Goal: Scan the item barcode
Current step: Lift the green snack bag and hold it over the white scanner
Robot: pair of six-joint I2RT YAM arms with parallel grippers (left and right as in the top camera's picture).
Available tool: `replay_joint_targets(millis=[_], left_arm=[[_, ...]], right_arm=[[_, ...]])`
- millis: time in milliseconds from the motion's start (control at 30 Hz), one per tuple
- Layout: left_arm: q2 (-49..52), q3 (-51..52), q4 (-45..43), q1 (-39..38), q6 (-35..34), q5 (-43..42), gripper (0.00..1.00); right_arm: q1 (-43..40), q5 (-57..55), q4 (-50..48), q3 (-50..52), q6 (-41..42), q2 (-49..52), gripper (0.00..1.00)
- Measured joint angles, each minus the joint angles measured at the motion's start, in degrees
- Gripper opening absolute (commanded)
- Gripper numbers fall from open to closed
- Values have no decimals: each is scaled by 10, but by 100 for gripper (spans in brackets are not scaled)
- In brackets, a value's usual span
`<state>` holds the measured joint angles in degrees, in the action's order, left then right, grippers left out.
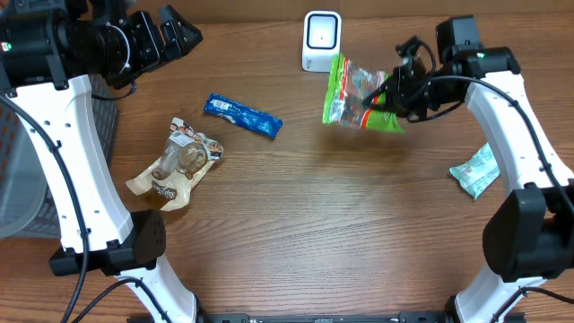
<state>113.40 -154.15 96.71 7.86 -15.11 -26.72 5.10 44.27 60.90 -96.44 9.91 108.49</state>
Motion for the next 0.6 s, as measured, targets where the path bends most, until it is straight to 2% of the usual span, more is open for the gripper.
replay_joint_targets(millis=[167, 367, 400, 600], left_arm=[[0, 0, 0, 0, 0, 0, 100], [0, 0, 0, 0, 0, 2, 100], [0, 0, 0, 0, 0, 2, 100], [0, 0, 0, 0, 0, 2, 100]], right_arm=[[33, -146, -112, 0, 33, 0, 4], [129, -449, -271, 0, 49, 0, 4], [159, -533, -310, 0, 39, 1, 4], [220, -712, -483, 0, -66, 23, 4]])
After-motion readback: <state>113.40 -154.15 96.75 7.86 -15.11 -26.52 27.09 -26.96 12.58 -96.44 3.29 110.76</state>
